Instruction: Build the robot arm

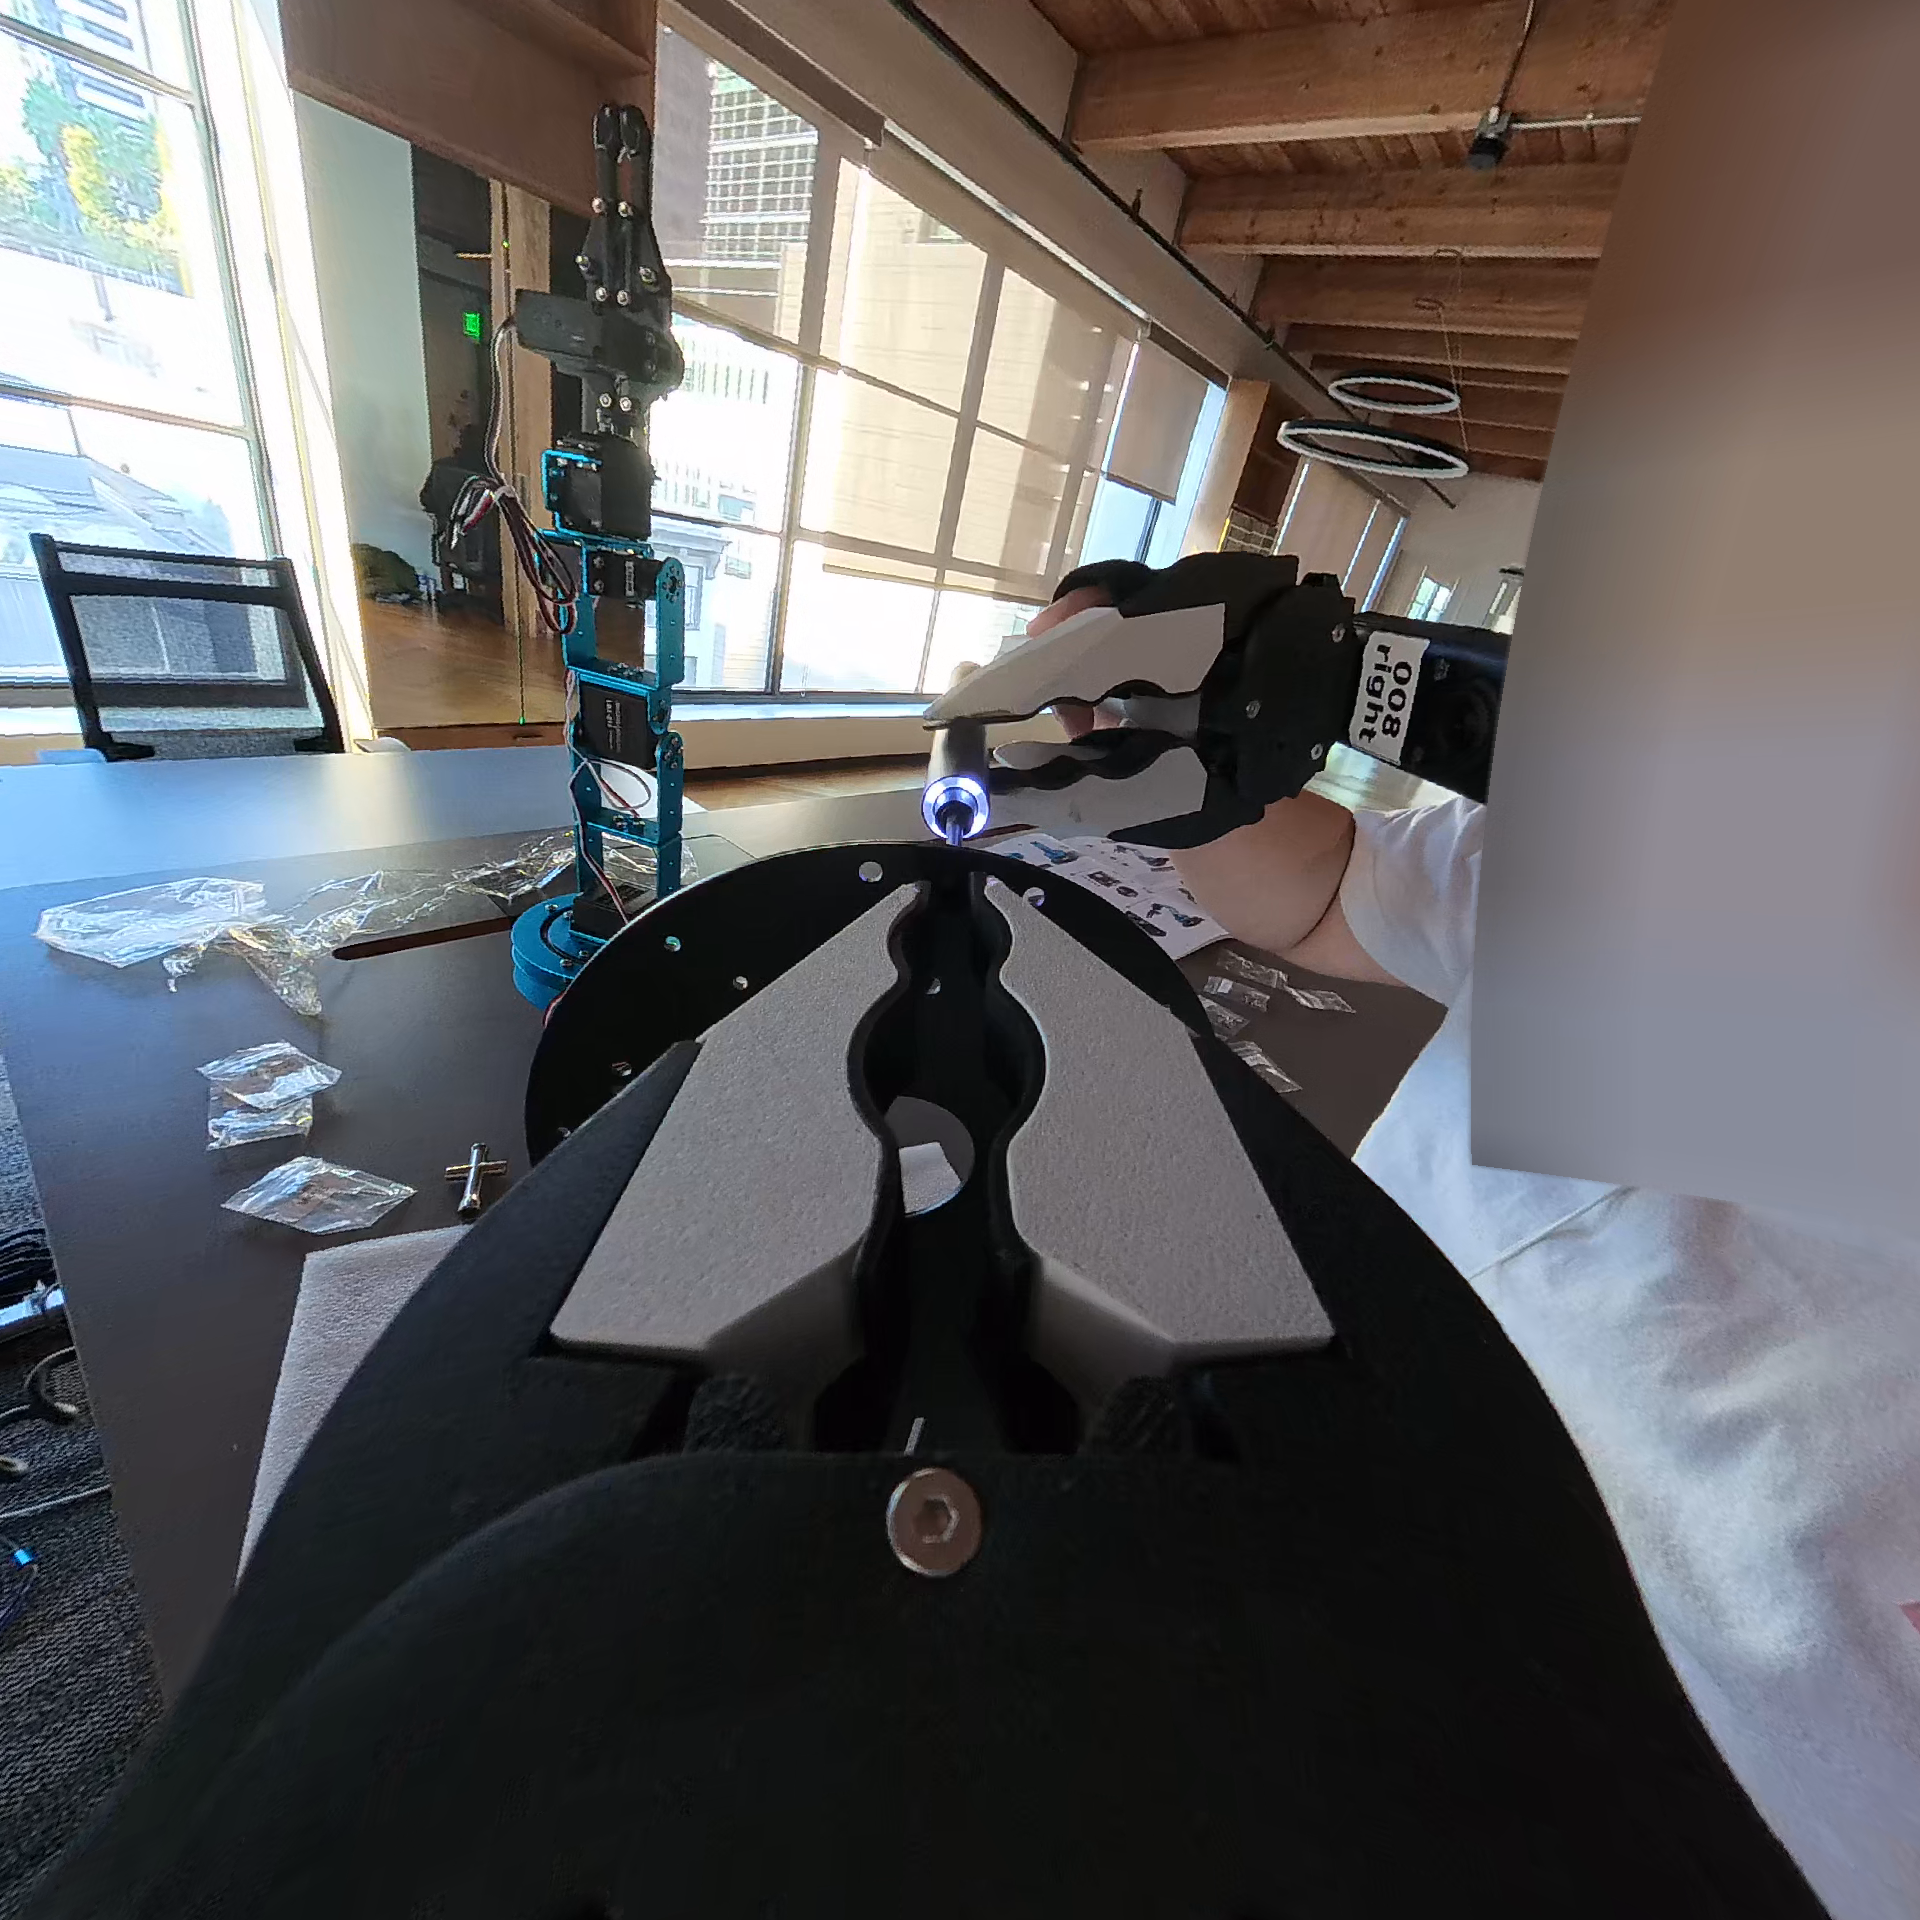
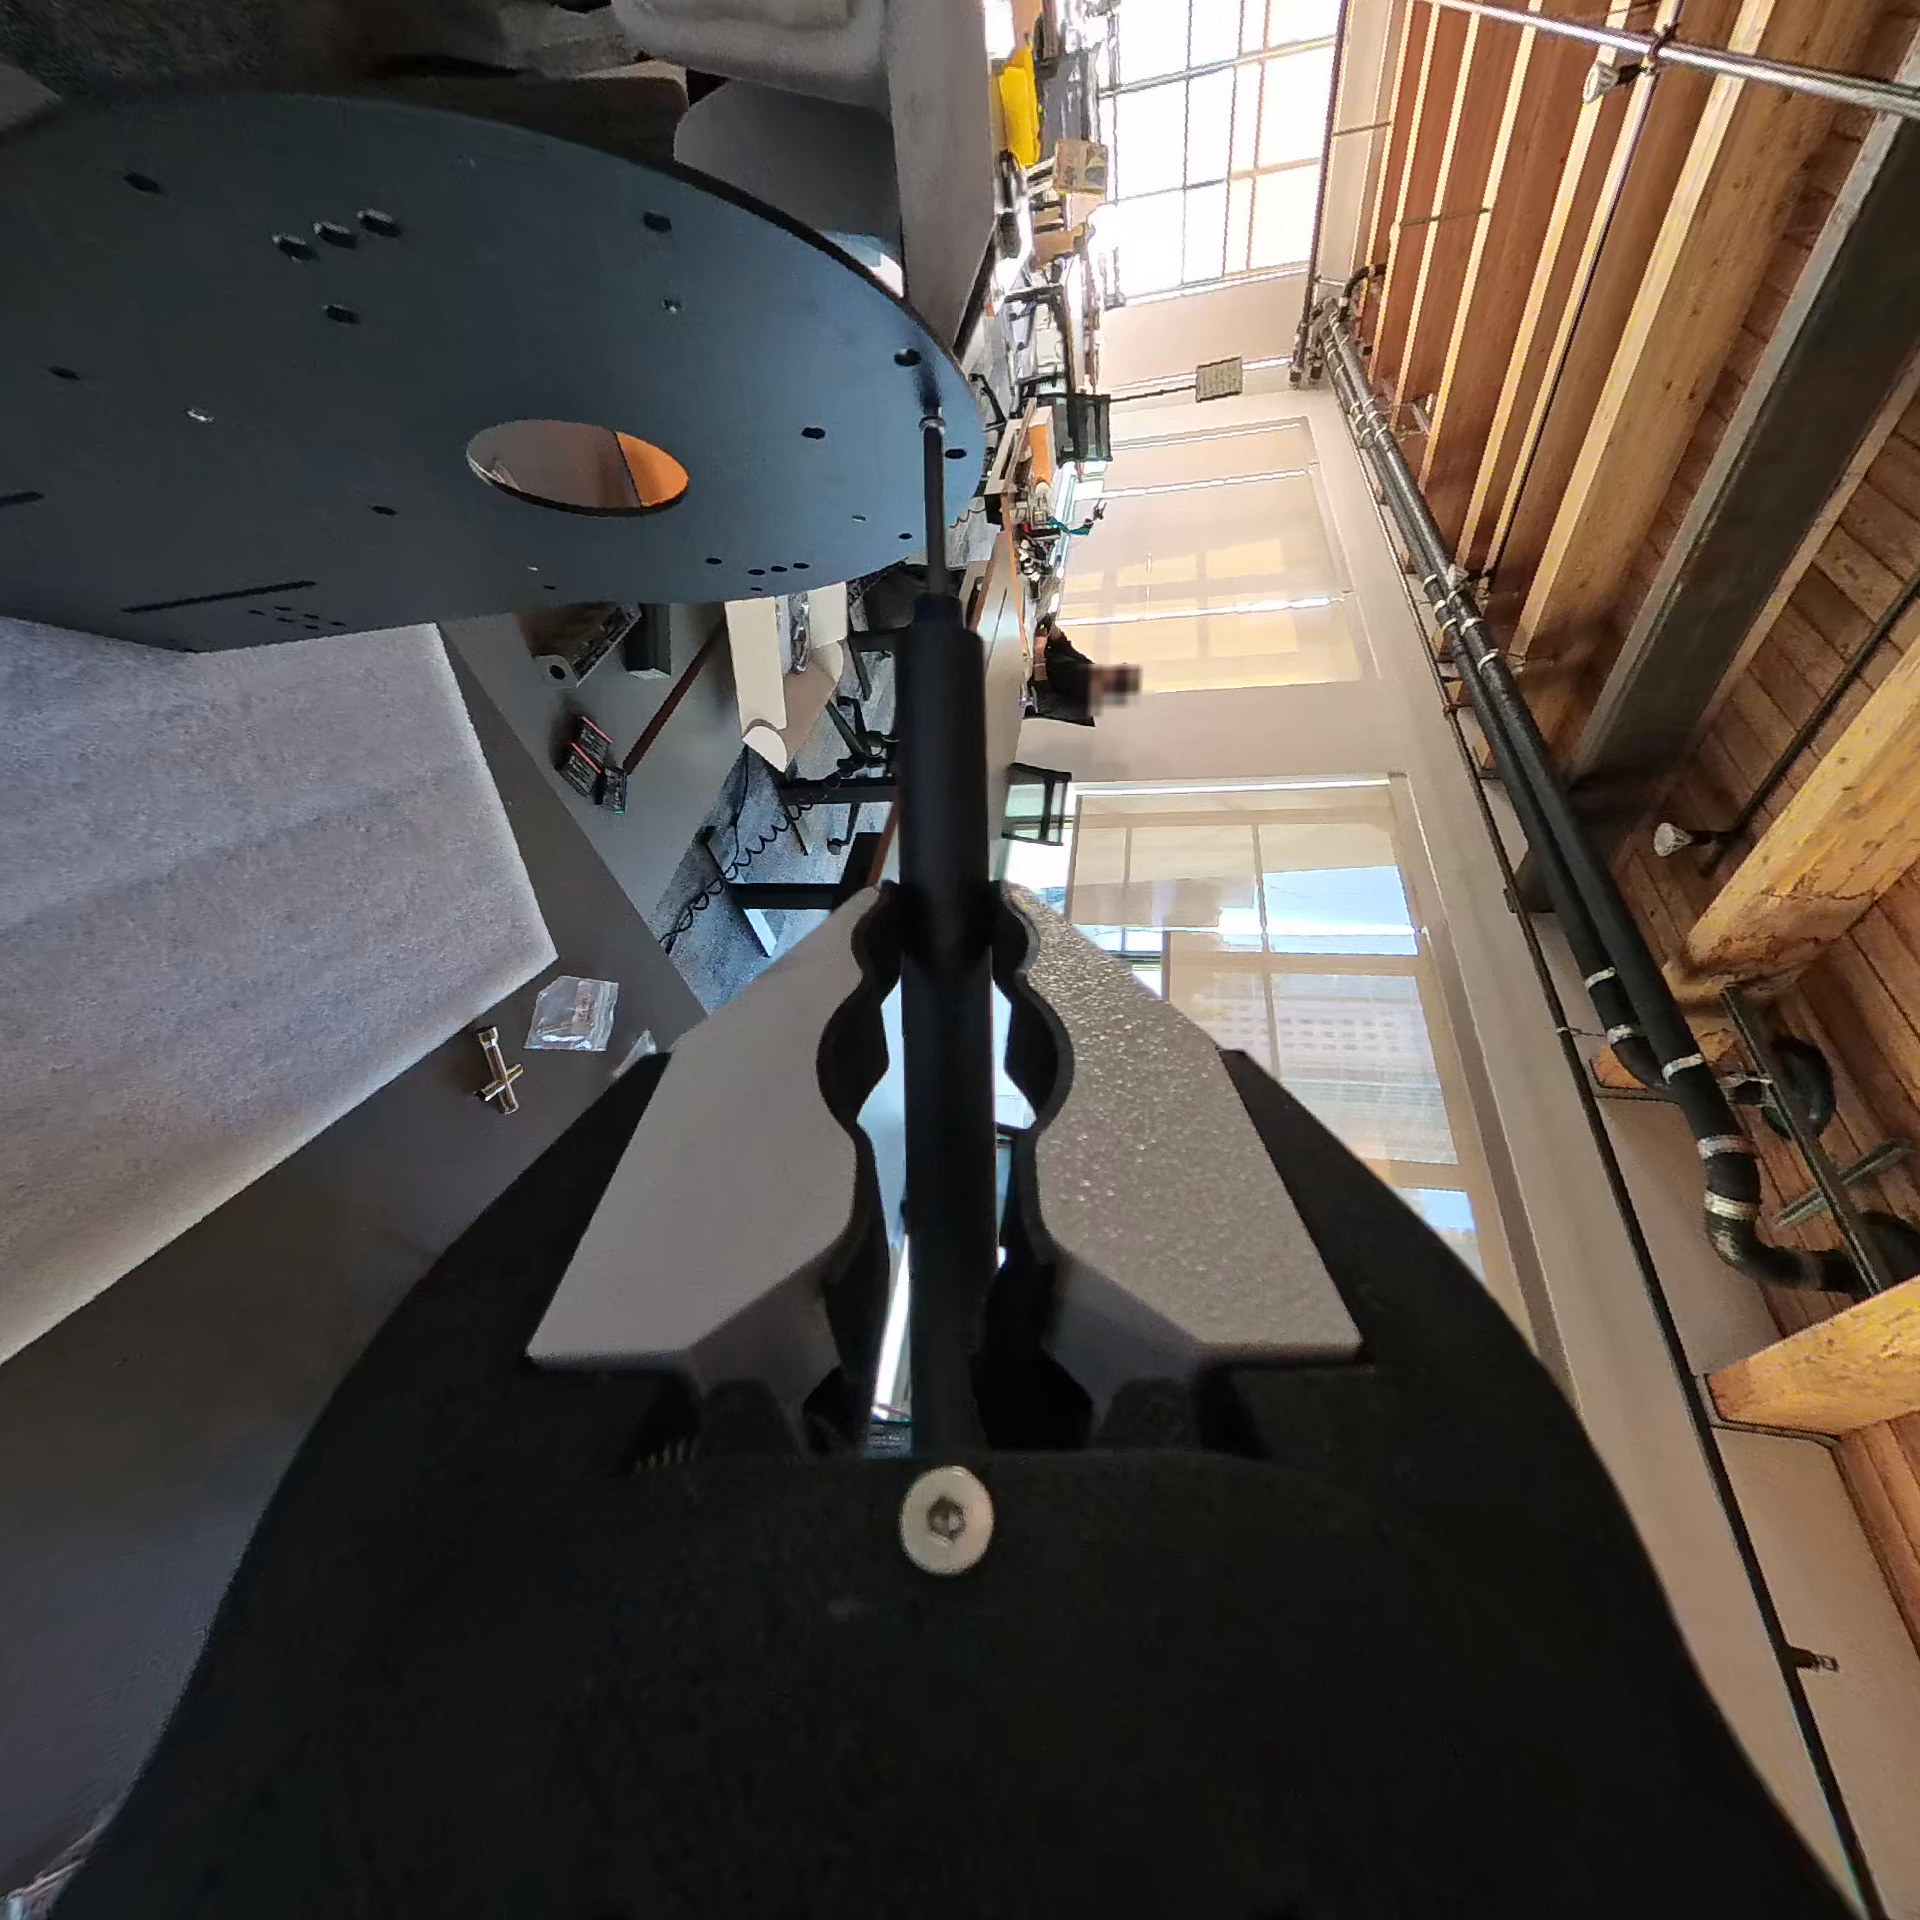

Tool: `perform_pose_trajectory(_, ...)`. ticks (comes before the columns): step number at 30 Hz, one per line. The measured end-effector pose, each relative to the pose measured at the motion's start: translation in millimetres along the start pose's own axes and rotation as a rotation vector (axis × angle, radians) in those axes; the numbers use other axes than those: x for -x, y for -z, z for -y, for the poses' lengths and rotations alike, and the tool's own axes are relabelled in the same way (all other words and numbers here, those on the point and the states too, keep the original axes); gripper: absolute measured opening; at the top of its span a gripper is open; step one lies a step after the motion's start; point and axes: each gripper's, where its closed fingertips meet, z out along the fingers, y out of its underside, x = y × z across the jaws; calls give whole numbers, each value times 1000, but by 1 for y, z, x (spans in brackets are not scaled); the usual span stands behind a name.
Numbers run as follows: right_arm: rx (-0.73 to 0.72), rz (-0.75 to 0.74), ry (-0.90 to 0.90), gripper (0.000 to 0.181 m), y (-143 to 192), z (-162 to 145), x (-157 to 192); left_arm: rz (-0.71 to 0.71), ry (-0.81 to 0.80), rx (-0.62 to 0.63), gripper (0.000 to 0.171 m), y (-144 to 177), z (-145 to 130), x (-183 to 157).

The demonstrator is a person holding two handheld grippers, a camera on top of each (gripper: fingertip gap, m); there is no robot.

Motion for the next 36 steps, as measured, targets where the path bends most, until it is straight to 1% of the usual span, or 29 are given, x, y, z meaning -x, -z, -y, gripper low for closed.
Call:
perform_pose_trajectory(17,-13,10,-10,14,-1,-2,-4,-9,-7,11,4,-1,-1,-1)
perform_pose_trajectory(22,9,-1,5,15,-3,-5,-3,-1,-25,26,0,-2,-5,-1)
perform_pose_trajectory(29,4,-11,-5,15,-4,-6,-3,9,-57,12,0,-4,-5,-1)
perform_pose_trajectory(34,-6,-12,-8,15,-3,-4,-3,43,-64,20,0,-1,-5,1)
perform_pose_trajectory(36,-5,-12,-8,15,-4,-4,-2,46,-69,23,3,0,-5,-1)
